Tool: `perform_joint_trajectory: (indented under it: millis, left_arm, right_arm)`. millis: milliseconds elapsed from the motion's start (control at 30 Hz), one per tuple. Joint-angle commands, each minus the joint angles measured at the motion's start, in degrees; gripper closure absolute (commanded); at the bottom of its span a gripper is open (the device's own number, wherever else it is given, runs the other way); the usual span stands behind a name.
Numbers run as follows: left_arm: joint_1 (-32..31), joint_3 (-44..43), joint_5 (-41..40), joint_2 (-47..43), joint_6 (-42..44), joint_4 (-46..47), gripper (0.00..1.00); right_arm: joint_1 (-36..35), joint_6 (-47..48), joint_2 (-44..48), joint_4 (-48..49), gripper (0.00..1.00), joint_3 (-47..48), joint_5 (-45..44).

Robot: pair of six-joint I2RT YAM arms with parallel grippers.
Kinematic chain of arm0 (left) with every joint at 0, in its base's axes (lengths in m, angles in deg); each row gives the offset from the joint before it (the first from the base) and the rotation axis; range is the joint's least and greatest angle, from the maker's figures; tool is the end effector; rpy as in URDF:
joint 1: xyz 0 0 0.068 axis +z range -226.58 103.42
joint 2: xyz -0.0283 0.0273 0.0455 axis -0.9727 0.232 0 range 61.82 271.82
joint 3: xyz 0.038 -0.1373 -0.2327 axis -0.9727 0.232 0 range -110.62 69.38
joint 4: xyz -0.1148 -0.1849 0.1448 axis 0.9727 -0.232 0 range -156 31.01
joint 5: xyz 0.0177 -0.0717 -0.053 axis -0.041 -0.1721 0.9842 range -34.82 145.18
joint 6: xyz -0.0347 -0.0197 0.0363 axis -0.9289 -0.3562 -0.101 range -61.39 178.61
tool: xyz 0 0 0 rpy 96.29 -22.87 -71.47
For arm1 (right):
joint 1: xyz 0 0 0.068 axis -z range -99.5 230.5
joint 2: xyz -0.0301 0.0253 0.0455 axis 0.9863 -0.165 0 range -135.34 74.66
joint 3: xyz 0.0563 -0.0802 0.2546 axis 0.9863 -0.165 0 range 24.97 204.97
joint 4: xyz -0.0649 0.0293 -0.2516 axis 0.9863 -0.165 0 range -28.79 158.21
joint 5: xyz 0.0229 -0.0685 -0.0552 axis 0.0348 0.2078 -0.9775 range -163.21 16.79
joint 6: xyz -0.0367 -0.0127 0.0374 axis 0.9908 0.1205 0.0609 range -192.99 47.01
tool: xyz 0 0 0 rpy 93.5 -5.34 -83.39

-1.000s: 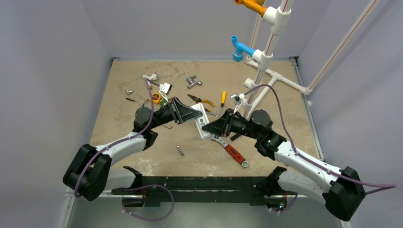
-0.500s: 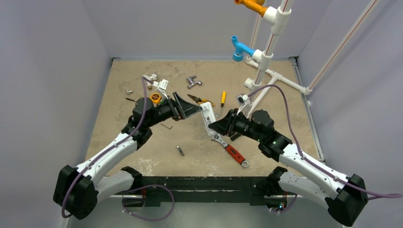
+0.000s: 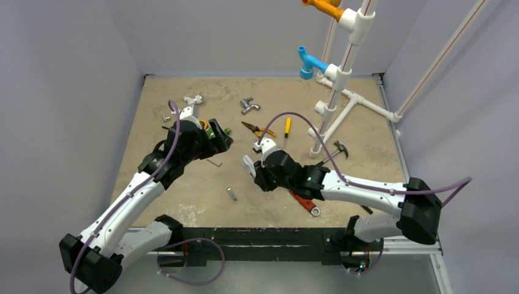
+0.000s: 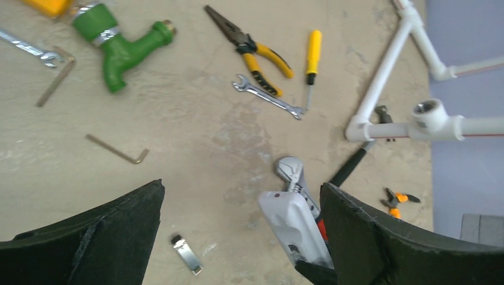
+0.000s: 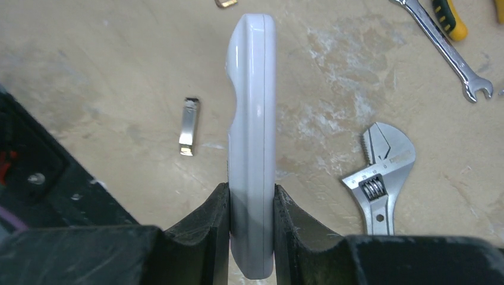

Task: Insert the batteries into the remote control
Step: Turn over the remote control at the center of the board.

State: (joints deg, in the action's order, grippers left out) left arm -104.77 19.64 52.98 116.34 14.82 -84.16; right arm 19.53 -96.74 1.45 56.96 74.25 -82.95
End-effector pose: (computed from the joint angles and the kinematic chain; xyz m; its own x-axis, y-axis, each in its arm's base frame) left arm 0.1864 -0.0985 0.3132 -0.6240 -0.4502 -0.6387 0.0150 0.8103 -0.5858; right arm 0.1417 0.2430 0.2589 -0.5760 -0.2198 -0.7874 -0.6149 0.7512 0.2401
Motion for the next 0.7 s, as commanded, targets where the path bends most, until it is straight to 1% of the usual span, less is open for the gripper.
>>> perform_joint_trajectory:
  millis: [0, 133, 233, 400, 533, 600, 667]
  left_arm:
    - [2.05, -4.07, -8.96, -0.95, 2.39, -9.63, 0.0]
    - [3.36, -3.75, -10.08, -1.66, 2.39, -11.48, 0.0]
    - [3.73, -3.22, -10.78, -2.32, 2.27, -11.91, 0.0]
    - [3.93, -3.79, -10.09, -2.04, 2.41, -11.63, 0.0]
    - [3.93, -5.43, -9.67, -1.13, 3.73, -12.19, 0.0]
    - [3.93, -5.71, -9.67, -1.02, 3.94, -12.46, 0.0]
    - [3.93, -5.56, -9.75, -1.02, 3.75, -12.33, 0.0]
  right_arm:
    - [-2.05, 4.6, -3.84, -4.5, 1.0, 4.38, -10.81]
    - [-3.94, 6.41, -8.89, -6.86, 1.0, 5.67, -15.33]
    - [-5.71, 8.37, -12.24, -6.56, 1.0, 5.64, -18.78]
    - [-10.0, 11.47, -19.97, -7.26, 1.0, 8.19, -27.06]
    - [-11.88, 10.45, -24.18, -6.73, 1.0, 9.06, -31.07]
    - [-12.22, 9.93, -25.37, -6.81, 1.0, 9.02, -30.86]
    - [-12.42, 9.86, -25.68, -6.64, 0.9, 8.72, -29.63]
